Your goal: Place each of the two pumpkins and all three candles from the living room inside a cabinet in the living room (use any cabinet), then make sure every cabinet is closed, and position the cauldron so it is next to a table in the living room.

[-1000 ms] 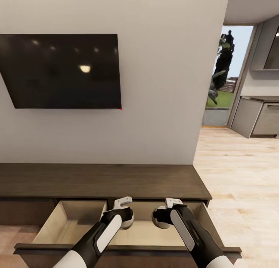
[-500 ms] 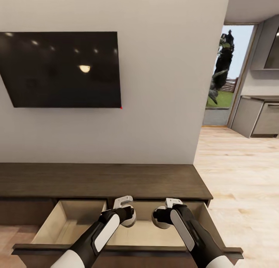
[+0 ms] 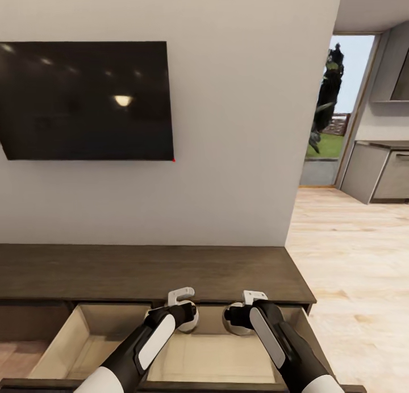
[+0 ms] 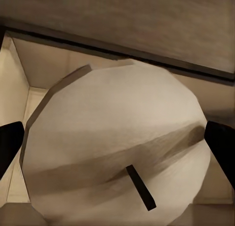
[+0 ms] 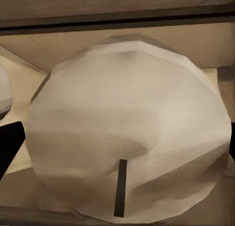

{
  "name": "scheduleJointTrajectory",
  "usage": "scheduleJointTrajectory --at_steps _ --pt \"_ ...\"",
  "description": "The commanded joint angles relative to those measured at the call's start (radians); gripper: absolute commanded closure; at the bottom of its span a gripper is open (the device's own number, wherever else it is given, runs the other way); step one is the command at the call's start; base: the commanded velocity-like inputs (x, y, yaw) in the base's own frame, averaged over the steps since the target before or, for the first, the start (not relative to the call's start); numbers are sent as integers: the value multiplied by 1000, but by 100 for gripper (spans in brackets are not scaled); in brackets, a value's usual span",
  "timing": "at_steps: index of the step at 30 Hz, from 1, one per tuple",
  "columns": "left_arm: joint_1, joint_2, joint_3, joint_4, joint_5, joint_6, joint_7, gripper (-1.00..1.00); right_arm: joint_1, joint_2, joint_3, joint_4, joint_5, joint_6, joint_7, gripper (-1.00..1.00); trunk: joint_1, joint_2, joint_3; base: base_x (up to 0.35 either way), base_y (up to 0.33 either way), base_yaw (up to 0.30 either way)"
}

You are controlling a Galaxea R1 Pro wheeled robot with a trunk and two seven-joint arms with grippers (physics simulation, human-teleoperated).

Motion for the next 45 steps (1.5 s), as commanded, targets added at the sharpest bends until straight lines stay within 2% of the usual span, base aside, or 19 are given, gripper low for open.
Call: scheduleJointTrajectory --at_steps 1,8,45 --pt "-1 0 -3 -2 11 0 11 100 -1 0 2 -1 -14 0 -11 100 0 -1 -1 117 -42 0" --pt "-1 -1 -3 -2 10 0 16 100 -1 -1 1 0 -14 0 -11 100 0 -1 -1 28 -10 0" --pt "0 -1 -6 0 8 0 16 100 -1 0 1 7 -14 -1 -9 100 142 -260 -117 0 0 0"
